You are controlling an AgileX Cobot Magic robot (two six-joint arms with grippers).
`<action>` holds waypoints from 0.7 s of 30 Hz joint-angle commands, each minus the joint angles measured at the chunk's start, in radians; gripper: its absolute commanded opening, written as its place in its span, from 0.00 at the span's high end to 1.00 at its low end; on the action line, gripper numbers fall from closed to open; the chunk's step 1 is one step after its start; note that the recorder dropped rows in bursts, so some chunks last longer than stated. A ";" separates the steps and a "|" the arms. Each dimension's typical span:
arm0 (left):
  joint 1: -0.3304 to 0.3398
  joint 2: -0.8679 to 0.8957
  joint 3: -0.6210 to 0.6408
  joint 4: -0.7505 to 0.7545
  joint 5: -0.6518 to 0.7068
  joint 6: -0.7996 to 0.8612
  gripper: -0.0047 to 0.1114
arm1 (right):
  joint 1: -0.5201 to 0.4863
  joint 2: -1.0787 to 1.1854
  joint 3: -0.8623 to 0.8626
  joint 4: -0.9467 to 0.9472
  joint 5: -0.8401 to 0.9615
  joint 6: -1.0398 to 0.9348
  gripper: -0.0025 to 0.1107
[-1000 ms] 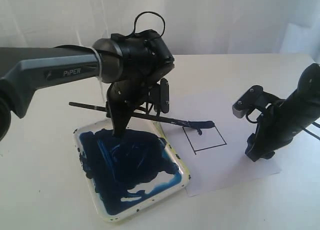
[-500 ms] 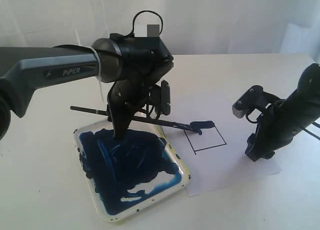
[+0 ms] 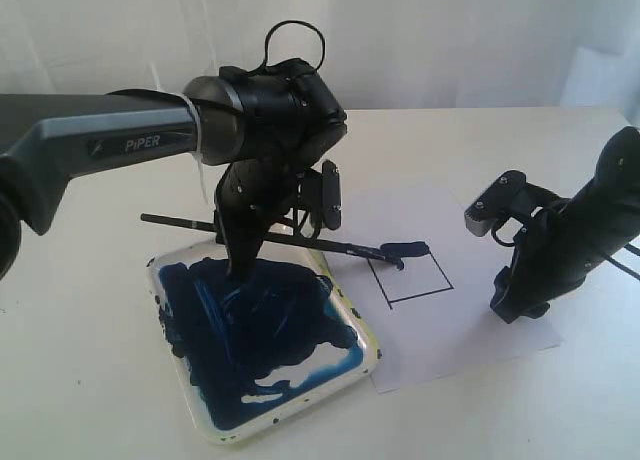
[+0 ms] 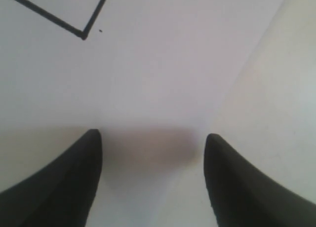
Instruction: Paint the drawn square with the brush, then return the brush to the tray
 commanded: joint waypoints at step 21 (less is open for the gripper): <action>0.004 -0.013 0.049 0.070 0.098 -0.031 0.96 | -0.001 0.012 0.006 -0.010 -0.012 -0.003 0.47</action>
